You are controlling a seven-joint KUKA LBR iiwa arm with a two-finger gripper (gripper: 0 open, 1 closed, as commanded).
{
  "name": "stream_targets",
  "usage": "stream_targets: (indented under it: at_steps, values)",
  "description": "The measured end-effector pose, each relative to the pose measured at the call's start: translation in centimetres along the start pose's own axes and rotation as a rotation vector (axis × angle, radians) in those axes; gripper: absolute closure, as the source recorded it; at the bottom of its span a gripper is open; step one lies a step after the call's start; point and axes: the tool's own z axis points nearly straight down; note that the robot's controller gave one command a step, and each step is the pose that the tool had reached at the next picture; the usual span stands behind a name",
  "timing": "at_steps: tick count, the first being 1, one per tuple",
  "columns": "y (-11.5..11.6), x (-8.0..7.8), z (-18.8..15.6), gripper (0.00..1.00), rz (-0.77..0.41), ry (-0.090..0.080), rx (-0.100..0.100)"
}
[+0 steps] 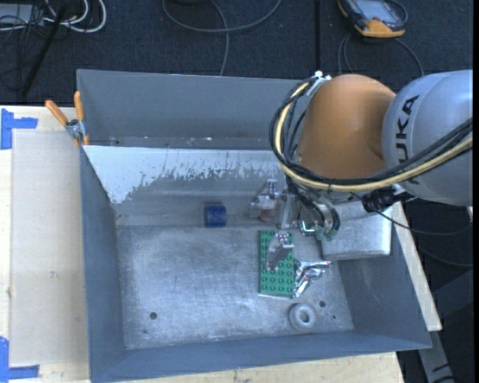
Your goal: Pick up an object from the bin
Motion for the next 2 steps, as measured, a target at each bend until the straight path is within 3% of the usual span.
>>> stream_targets:
  at_steps: [1, 2]
  values:
    - [-7.83, 0.55, 10.22, 0.00, -0.133, 0.000, 0.002]
    - [-7.60, 0.35, 9.83, 1.00, -0.133, -0.007, 0.000]
